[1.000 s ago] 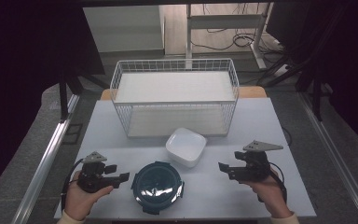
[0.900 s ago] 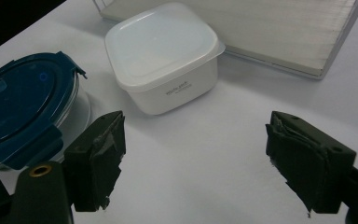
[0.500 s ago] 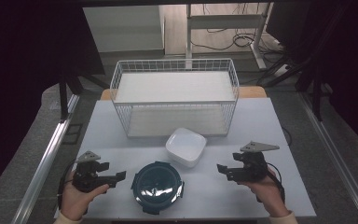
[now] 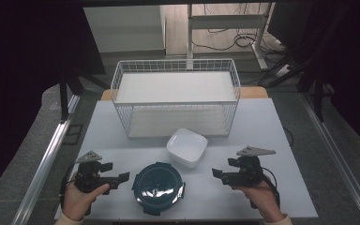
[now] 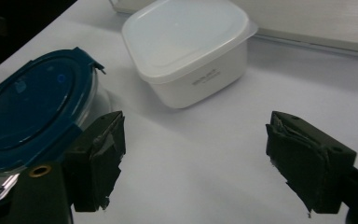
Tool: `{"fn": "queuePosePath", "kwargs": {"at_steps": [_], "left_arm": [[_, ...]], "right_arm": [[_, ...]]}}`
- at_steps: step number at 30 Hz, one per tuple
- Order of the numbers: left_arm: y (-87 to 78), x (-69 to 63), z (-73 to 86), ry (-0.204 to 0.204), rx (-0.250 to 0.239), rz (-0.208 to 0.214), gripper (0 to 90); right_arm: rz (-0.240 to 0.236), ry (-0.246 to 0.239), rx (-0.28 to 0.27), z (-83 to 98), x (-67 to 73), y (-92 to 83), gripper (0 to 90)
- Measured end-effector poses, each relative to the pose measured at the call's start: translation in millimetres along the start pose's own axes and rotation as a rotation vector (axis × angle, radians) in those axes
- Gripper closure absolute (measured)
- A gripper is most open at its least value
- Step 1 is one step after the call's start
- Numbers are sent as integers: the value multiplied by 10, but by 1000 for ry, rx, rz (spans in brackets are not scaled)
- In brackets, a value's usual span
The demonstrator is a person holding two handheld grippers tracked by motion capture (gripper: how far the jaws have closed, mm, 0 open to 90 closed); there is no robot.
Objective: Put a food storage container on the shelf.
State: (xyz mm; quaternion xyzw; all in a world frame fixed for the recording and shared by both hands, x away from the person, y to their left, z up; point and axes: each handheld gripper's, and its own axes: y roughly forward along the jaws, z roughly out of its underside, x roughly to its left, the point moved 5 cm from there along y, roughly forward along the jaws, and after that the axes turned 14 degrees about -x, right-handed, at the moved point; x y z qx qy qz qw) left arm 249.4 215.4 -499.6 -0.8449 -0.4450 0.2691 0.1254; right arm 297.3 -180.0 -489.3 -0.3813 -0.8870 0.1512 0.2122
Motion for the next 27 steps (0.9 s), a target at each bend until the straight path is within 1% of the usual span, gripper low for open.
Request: {"fn": "queuePosePath", "kwargs": {"at_steps": [1,2,3,4,5,6,7,8,9,10,11,14,15,17,18,19,20,23,25,26,27], "left_arm": [[0,0,0,0,0,0,138],[4,-2,4,-20,-1,14,140],[4,-2,4,-20,-1,14,144],[6,-1,6,-31,-3,16,154],[8,5,9,-49,-3,17,161],[8,5,9,-49,-3,17,168],[8,7,10,-57,-3,20,168],[9,7,10,-66,-5,25,182],[9,7,10,-66,-5,25,185],[17,4,14,-67,-8,31,195],[17,4,14,-67,-8,31,200],[50,-9,43,-59,2,36,214],[72,-17,66,-60,14,45,221],[84,-24,81,-70,26,56,224],[88,-28,85,-77,30,61,223],[88,-28,85,-77,30,61,220],[91,-33,91,-90,39,64,220],[114,-49,110,-113,63,75,183],[122,-50,116,-118,70,82,168],[138,-55,121,-130,71,88,162],[149,-60,125,-140,73,93,158]], "right_arm": [[0,0,0,0,0,0,195],[-11,6,1,10,38,15,195],[-11,6,1,10,38,15,195],[-20,40,-18,12,80,33,204],[-31,63,-23,10,96,37,206],[-45,87,-29,7,119,46,206],[-45,87,-29,7,119,46,206],[-47,91,-26,16,165,67,204],[-47,91,-26,16,165,67,204],[-58,95,-18,34,208,91,198],[-58,95,-18,34,208,91,198],[-67,89,8,76,288,143,186],[-83,99,29,114,356,186,182],[-107,119,42,159,430,239,175],[-119,120,51,189,468,273,170],[-119,120,51,189,468,273,170],[-124,122,66,217,507,300,166],[-143,128,82,273,624,388,157],[-143,131,83,274,638,395,155],[-161,168,79,268,685,414,154],[-168,177,77,266,699,422,152]]}}
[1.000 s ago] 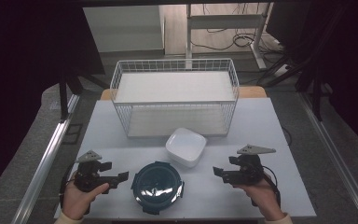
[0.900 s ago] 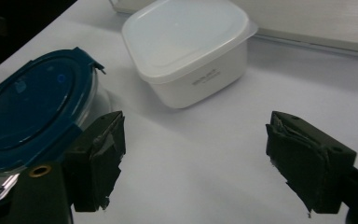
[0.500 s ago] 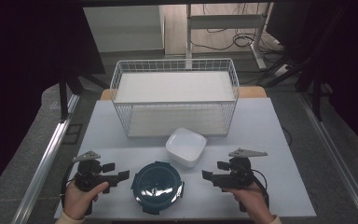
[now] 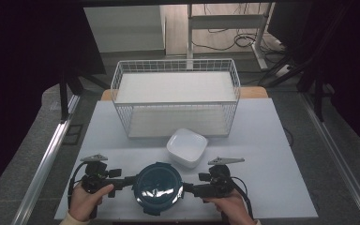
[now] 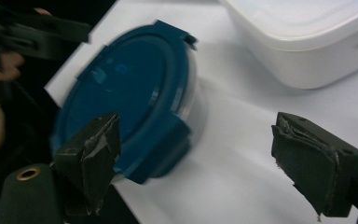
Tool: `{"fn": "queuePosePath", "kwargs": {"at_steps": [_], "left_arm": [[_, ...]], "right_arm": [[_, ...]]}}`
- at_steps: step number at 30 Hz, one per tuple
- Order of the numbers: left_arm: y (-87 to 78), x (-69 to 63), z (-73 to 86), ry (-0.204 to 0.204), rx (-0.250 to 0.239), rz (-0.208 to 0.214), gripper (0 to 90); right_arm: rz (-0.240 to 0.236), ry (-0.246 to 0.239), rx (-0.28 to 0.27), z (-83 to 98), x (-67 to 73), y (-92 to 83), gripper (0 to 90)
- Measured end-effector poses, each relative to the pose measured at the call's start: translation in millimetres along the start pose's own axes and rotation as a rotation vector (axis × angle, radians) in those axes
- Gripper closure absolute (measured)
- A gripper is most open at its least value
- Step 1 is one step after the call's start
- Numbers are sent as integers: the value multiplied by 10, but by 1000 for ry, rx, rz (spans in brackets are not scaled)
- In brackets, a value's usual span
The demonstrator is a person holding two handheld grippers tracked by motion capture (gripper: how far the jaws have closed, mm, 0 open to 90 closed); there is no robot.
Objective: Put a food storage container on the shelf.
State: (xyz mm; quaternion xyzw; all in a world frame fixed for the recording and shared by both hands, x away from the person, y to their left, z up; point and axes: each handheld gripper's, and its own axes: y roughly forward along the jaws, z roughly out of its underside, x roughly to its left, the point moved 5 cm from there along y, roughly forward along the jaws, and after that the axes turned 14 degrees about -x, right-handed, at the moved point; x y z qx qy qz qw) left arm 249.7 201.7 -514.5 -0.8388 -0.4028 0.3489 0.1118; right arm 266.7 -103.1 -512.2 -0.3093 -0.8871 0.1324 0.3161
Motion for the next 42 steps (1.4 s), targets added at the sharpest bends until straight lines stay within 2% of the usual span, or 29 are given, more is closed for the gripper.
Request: {"fn": "queuePosePath", "kwargs": {"at_steps": [4,7,13,14,15,20,23,24,25,27,31,33,34,36,37,40,42], "left_arm": [[66,-14,22,-42,12,33,151],[134,-30,42,-77,24,66,149],[233,-52,109,-103,56,90,145],[259,-47,133,-115,66,106,150],[272,-50,142,-131,67,112,155],[301,-42,172,-155,80,132,172],[317,-45,200,-163,94,146,182],[321,-47,213,-171,97,154,182],[324,-48,228,-182,100,163,193],[331,-48,254,-198,106,174,208],[346,-52,291,-225,119,198,251],[345,-48,290,-230,120,191,256],[344,-47,288,-240,120,188,274],[343,-47,288,-245,118,187,281],[343,-52,287,-256,115,184,287],[333,-40,280,-278,103,188,321],[317,-39,271,-291,93,193,336]], "right_arm": [[7,21,-4,7,38,41,149],[20,59,-1,58,71,101,142],[27,95,16,148,134,191,127],[22,123,21,189,169,240,120],[22,130,24,204,180,257,120],[13,163,35,284,240,344,120],[11,212,32,337,270,386,120],[11,212,32,337,270,386,120],[10,236,31,355,281,395,122],[10,245,30,363,288,402,122],[8,330,37,413,291,444,156],[7,344,36,421,284,450,159],[6,359,20,410,265,437,199],[11,355,11,400,257,428,221],[22,348,-16,363,245,394,288],[31,344,-24,347,246,374,305],[34,366,-35,354,237,362,320]]}}
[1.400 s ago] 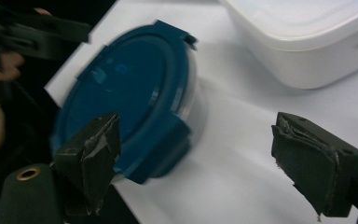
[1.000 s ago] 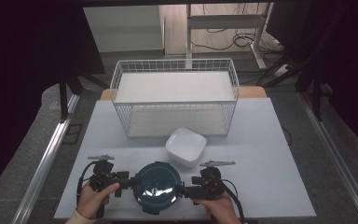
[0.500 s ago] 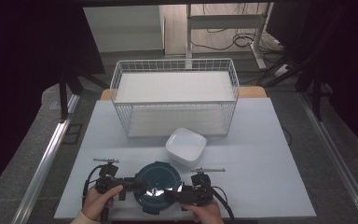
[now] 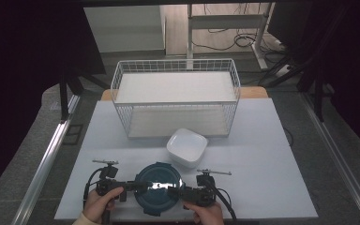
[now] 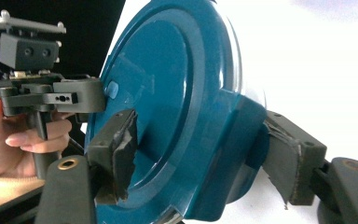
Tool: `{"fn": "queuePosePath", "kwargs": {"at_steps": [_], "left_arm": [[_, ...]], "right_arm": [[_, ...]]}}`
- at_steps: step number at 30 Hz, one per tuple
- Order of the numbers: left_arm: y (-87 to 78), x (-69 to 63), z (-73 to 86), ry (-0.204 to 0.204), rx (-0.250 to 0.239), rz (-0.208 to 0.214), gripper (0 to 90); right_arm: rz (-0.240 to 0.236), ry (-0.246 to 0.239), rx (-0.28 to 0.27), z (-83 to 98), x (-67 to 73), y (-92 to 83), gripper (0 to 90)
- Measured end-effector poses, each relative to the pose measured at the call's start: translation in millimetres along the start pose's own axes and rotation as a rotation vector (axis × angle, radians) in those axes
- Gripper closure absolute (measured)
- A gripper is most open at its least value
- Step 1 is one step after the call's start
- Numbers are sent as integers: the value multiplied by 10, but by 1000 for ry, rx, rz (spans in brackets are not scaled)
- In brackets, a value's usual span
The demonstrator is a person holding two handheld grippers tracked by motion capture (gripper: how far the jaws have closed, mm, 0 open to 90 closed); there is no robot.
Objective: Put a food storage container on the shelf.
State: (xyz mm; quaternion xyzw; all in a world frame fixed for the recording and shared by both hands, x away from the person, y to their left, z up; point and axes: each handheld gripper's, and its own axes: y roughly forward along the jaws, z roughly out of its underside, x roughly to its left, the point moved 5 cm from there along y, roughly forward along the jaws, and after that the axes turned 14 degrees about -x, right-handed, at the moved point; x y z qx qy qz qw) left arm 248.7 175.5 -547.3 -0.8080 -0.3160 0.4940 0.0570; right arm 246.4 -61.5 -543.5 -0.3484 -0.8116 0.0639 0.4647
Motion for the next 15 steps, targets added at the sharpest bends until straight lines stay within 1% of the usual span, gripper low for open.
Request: {"fn": "queuePosePath", "kwargs": {"at_steps": [3,9,10,11,15], "left_arm": [[-9,-15,-8,1,-11,-2,355],[-41,-45,-24,3,-33,-5,375],[-56,-52,-35,5,-45,-7,383],[-56,-52,-35,5,-45,-7,384],[-86,-72,-45,27,-49,-16,387]], "right_arm": [[-10,36,-4,-7,-16,-21,343],[-12,46,-10,-3,-1,-39,365],[-13,40,-14,1,13,-47,380],[-13,40,-14,1,13,-47,380],[-18,53,-25,8,42,-56,400]]}}
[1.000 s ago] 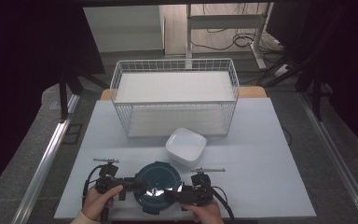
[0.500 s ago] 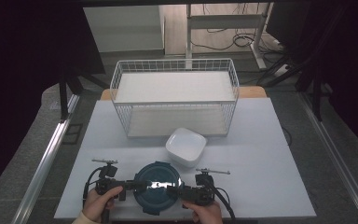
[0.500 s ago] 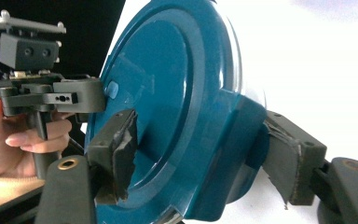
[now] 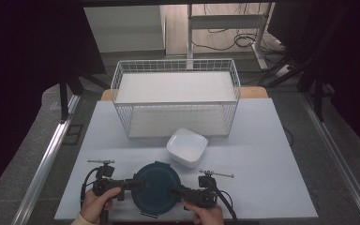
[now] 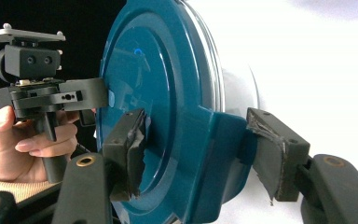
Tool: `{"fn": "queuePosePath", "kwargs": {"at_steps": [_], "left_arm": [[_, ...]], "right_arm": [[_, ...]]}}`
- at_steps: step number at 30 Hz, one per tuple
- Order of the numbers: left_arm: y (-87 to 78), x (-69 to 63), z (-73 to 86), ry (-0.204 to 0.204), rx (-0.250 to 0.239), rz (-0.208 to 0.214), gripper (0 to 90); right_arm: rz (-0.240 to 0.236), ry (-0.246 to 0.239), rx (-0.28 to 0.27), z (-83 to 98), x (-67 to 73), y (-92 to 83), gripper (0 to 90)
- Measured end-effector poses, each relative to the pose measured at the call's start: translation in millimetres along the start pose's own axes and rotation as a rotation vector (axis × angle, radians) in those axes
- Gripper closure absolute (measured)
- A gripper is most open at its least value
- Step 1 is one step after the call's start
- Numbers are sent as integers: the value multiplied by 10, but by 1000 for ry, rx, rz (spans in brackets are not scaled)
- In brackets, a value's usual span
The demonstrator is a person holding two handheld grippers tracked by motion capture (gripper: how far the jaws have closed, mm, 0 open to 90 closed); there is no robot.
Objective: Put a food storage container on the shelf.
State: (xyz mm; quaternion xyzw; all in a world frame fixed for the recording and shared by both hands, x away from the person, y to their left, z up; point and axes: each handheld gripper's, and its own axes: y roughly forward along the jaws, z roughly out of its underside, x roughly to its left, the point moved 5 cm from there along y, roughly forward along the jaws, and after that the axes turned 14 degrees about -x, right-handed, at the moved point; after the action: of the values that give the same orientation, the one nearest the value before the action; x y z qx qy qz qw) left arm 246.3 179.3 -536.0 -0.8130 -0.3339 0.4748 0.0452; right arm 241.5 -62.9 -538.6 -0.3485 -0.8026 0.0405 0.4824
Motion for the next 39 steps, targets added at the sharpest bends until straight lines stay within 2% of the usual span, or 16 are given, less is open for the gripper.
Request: {"fn": "queuePosePath", "kwargs": {"at_steps": [7,14,23,30,39], "left_arm": [[-13,-51,-7,37,0,-6,388],[-30,-150,-43,58,-20,0,388],[-35,-223,-106,86,-30,1,388],[-60,-355,-266,133,-58,9,389],[-64,-489,-467,176,-83,25,389]], "right_arm": [[-11,1,6,-27,-1,-5,403],[-26,-58,-9,-133,60,-59,403],[-37,-89,-5,-208,89,-82,403],[-57,-131,-33,-371,190,-129,403],[-70,-170,-64,-572,303,-179,406]]}}
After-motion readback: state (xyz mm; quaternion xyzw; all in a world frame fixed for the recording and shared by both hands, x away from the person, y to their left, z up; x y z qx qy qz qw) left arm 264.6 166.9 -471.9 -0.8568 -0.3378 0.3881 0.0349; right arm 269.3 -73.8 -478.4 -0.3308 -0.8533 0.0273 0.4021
